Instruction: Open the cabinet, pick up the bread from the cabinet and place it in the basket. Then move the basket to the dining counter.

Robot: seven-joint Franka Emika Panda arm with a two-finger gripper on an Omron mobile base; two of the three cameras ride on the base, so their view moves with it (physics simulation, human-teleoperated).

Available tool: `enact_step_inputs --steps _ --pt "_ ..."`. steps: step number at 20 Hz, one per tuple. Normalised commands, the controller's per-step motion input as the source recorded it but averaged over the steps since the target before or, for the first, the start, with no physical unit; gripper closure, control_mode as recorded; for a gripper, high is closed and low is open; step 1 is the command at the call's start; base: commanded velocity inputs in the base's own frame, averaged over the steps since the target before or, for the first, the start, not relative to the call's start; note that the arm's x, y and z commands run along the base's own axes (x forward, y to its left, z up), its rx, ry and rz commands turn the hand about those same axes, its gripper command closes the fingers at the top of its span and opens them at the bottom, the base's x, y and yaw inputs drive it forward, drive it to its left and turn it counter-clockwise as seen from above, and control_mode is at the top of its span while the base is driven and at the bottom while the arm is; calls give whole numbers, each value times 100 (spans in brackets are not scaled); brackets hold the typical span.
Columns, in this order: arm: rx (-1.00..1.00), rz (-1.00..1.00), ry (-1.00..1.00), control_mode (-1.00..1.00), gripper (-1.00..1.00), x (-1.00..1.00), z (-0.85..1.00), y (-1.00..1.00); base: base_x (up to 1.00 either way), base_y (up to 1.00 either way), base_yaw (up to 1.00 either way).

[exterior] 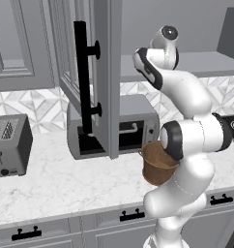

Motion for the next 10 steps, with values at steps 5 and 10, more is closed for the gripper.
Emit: enact_step_inputs --steps 5,10 --pt "3 0 2 -100 -100 43 0 -20 0 0 0" --pt "0 0 1 -100 100 34 0 -6 0 0 0"
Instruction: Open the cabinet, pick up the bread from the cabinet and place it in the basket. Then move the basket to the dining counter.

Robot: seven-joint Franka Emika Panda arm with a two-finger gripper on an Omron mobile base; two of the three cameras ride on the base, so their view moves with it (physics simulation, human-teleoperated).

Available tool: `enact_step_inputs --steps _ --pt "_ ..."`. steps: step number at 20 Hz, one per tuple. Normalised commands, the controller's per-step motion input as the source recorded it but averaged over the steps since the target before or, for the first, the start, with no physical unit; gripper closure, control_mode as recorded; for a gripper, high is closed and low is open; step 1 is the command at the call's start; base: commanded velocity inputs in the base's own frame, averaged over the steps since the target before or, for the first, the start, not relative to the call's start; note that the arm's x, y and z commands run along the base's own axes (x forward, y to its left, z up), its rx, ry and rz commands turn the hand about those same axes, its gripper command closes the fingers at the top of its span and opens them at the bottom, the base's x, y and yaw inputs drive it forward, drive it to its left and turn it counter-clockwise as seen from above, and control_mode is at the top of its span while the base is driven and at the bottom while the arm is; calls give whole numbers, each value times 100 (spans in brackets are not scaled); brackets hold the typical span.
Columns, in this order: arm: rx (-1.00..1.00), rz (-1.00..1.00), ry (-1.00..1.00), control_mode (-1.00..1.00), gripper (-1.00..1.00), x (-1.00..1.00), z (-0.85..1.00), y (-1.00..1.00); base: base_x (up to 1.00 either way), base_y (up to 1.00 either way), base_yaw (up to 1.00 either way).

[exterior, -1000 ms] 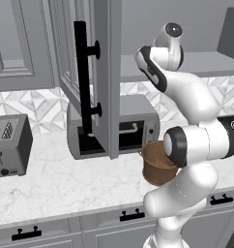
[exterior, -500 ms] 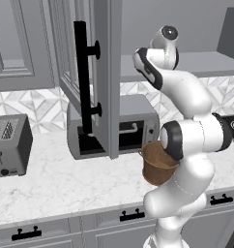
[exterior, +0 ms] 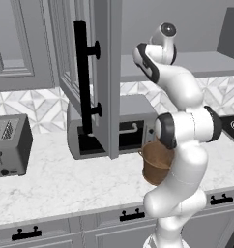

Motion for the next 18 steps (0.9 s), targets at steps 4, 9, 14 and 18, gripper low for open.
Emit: enact_step_inputs --steps 4,9,14,18 --pt "0 0 0 -100 100 10 -3 0 0 0 0" --pt "0 0 -8 -100 100 -12 -13 0 0 0 0" --pt "0 0 -17 -100 100 -54 -15 5 0 0 0" --pt "0 0 -21 -100 100 -87 -11 14 0 0 0"
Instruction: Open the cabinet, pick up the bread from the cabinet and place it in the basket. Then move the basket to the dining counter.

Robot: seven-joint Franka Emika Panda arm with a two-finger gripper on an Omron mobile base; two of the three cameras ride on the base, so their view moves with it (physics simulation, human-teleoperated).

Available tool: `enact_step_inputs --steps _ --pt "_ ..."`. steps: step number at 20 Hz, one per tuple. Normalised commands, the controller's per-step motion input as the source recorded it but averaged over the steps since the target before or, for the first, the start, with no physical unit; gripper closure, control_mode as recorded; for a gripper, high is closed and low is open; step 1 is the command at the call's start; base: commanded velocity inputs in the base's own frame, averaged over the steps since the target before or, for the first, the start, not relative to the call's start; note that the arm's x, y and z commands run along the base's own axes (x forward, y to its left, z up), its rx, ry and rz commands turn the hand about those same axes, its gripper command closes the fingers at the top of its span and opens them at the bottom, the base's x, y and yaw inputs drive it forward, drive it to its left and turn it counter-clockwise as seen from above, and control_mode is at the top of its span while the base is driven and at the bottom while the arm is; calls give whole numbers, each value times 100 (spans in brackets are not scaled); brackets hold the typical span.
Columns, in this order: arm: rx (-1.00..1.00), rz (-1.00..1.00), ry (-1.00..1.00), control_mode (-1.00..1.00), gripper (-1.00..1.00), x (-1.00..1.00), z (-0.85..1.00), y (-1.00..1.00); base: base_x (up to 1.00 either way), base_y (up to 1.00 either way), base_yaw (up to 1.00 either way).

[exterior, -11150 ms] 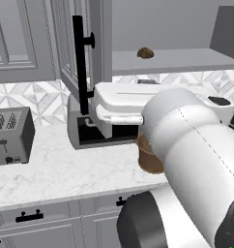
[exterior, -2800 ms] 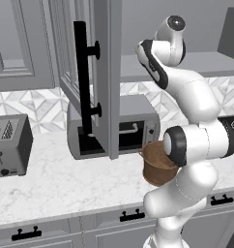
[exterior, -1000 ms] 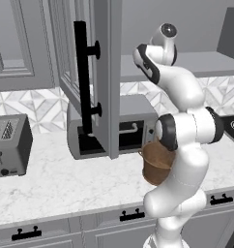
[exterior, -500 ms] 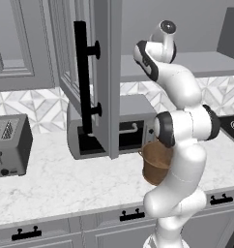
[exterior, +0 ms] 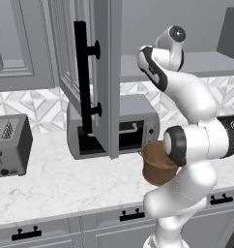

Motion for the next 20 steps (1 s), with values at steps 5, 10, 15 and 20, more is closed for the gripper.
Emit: enact_step_inputs --steps 5,10,15,20 --pt "0 0 -22 -100 100 -100 25 25 0 0 0" --pt "0 0 -1 -100 100 -100 49 0 0 0 0" --pt "0 0 0 -100 100 -100 54 0 0 0 0" --pt "0 0 10 -100 100 -100 26 0 0 0 0"
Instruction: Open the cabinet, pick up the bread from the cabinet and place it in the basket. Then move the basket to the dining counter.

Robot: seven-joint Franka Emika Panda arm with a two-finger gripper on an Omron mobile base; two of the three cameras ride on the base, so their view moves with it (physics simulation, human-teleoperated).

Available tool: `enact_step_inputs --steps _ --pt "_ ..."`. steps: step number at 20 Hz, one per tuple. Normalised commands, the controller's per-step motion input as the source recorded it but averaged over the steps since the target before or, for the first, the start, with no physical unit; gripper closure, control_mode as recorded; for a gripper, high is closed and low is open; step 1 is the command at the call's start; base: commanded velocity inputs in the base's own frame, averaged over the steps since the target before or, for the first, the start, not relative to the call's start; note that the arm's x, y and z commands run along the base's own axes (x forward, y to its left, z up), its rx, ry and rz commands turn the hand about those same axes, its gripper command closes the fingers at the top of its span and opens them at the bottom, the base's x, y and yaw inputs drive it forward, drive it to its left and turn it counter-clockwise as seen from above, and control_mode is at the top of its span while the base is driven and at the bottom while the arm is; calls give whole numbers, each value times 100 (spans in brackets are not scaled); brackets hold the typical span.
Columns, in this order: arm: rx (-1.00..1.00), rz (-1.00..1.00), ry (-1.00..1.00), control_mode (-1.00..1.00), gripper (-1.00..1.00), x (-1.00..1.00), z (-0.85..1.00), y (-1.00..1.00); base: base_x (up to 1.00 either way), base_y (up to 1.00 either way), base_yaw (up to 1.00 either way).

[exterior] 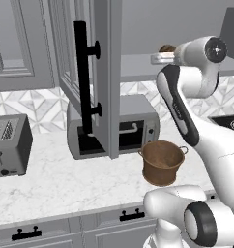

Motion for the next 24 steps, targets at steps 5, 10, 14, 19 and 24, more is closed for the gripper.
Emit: enact_step_inputs --steps 5,10,14,19,24 --pt "-5 0 45 -100 100 -100 -3 0 0 0 0" --pt "-3 0 31 -100 100 -100 -6 0 0 0 0" --pt "-4 0 38 -100 100 -100 -53 1 0 0 0" --pt "0 0 2 -100 100 -35 -100 22 0 0 0" --pt "0 3 10 -100 100 21 -100 0 0 0 0"
